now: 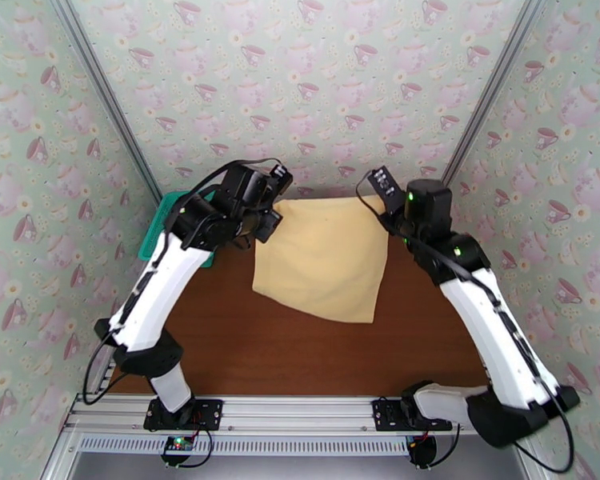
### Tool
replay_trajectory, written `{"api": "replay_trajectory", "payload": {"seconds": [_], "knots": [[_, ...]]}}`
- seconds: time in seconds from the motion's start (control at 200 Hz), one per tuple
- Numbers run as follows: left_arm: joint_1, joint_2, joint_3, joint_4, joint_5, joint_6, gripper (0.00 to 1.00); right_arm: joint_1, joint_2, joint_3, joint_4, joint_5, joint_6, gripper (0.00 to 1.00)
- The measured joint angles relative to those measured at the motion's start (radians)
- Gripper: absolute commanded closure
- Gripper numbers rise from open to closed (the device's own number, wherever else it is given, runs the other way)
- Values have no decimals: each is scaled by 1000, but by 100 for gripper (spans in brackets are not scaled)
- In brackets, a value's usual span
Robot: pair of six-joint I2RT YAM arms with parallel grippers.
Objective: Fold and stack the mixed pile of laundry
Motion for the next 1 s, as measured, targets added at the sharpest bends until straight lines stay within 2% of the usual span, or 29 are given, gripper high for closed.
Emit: {"api": "replay_trajectory", "payload": {"seconds": [0.125, 0.25, 0.346, 0.536, 0.621, 0.701, 0.826, 0.997], "knots": [[21, 28, 18, 94, -5, 113, 100, -5, 47, 98, -27, -27, -6, 100], [26, -10, -39, 189, 8, 159, 100, -4, -9, 90, -42, -45, 0, 100], [13, -127, -259, 290, 21, 161, 100, -4, -128, -24, -40, -76, 27, 100], [-78, -450, -960, 562, 16, 96, 100, 29, -452, -462, -20, -190, 182, 100], [-119, -550, -1247, 649, 10, 12, 100, 92, -564, -665, -38, -218, 302, 100], [-154, -600, -1445, 702, 0, -77, 100, 171, -631, -815, -67, -227, 414, 100], [-214, -631, -1599, 733, -16, -202, 100, 267, -635, -864, -167, -223, 547, 100], [-248, -632, -1611, 765, -42, -288, 100, 278, -595, -792, -211, -186, 605, 100]]}}
